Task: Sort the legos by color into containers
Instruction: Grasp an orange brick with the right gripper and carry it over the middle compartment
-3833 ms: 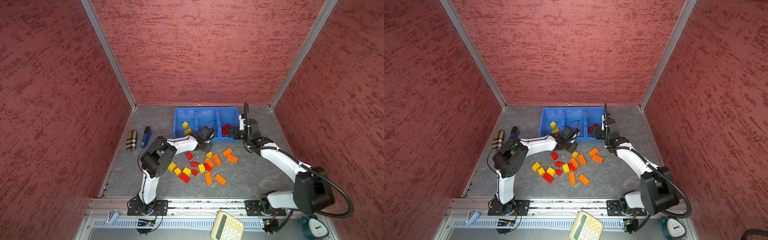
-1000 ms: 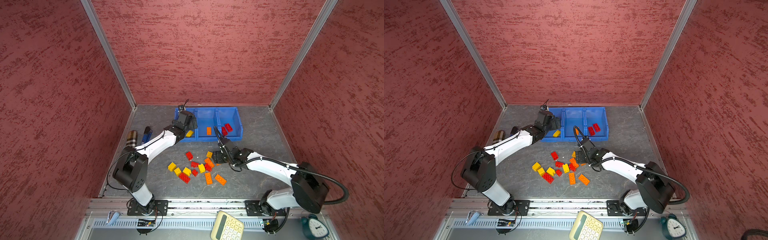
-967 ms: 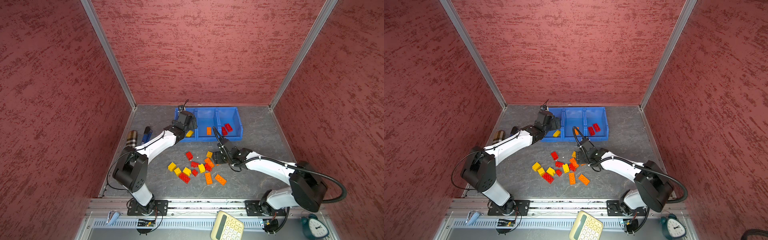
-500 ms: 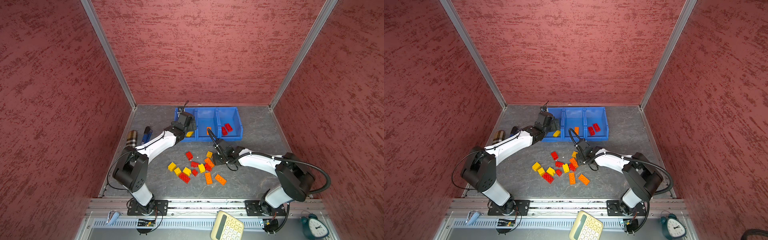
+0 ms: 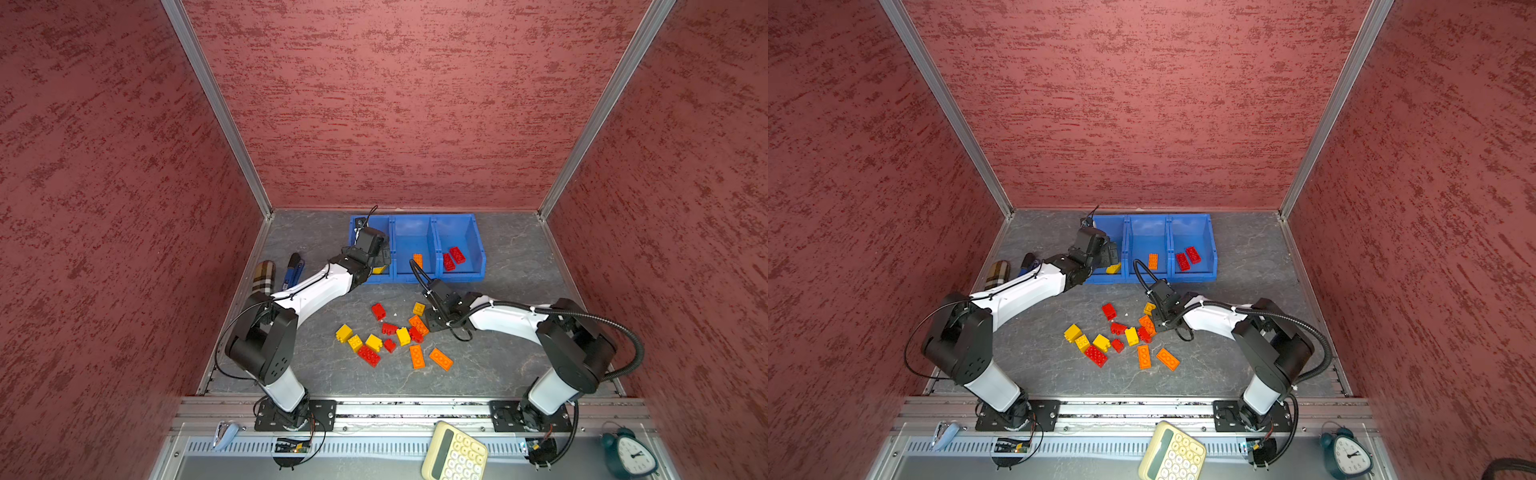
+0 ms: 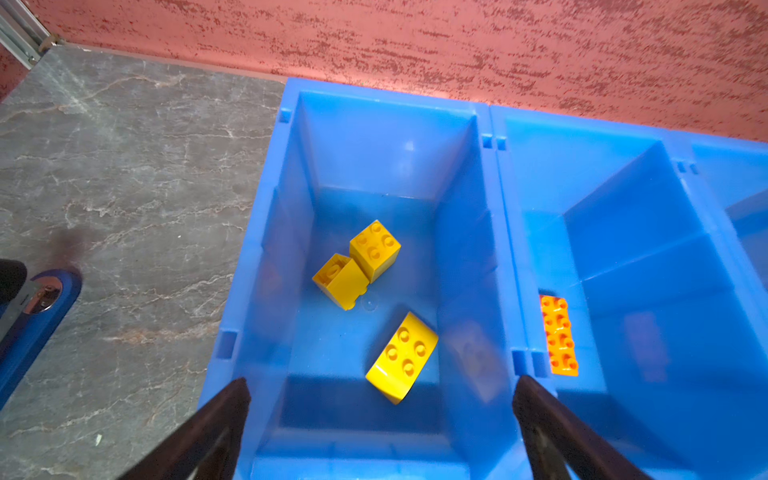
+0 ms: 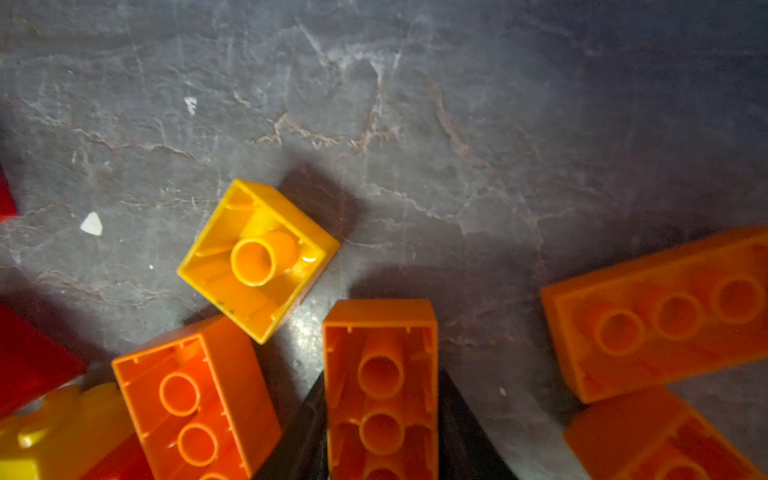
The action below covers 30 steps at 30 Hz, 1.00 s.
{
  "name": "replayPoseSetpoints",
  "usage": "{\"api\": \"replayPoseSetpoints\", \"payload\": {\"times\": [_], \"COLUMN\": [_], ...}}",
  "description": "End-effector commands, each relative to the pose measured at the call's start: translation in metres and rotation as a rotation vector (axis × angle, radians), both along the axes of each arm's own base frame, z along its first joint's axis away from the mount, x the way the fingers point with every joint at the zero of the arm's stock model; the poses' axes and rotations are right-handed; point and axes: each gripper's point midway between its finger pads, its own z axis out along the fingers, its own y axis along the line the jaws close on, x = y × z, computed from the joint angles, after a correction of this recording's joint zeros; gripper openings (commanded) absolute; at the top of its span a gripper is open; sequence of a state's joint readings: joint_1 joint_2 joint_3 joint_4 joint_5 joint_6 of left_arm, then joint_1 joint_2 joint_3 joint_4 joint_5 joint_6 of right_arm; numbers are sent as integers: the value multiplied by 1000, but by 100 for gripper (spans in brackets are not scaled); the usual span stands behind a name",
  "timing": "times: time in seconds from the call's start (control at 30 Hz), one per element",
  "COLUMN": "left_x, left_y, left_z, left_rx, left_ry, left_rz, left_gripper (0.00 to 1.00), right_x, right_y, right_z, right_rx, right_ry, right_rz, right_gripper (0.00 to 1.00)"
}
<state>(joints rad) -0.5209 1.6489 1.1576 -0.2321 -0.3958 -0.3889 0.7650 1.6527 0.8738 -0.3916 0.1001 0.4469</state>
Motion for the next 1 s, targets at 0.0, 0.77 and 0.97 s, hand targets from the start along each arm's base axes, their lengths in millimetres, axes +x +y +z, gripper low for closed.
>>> {"api": "replayPoseSetpoints", "payload": {"times": [0.0,0.77,0.97], "left_x": [-5,-34,-45], "left_y": [6,27,33], "left_z": [11,13,8], "left_rx": [-3,2,-2], "left_ry": [-17,-8,6], "left_rz": [17,56,66], "left_gripper": [99,99,99], "right_x": [9,207,236], "right_y": [0,91,88], "right_z": [17,136,112], "right_rx": [-2,479,381], "right_ry": [-88,-496,-482], "right_rz": [25,-72,-120], "right_gripper": [33,27,31]}}
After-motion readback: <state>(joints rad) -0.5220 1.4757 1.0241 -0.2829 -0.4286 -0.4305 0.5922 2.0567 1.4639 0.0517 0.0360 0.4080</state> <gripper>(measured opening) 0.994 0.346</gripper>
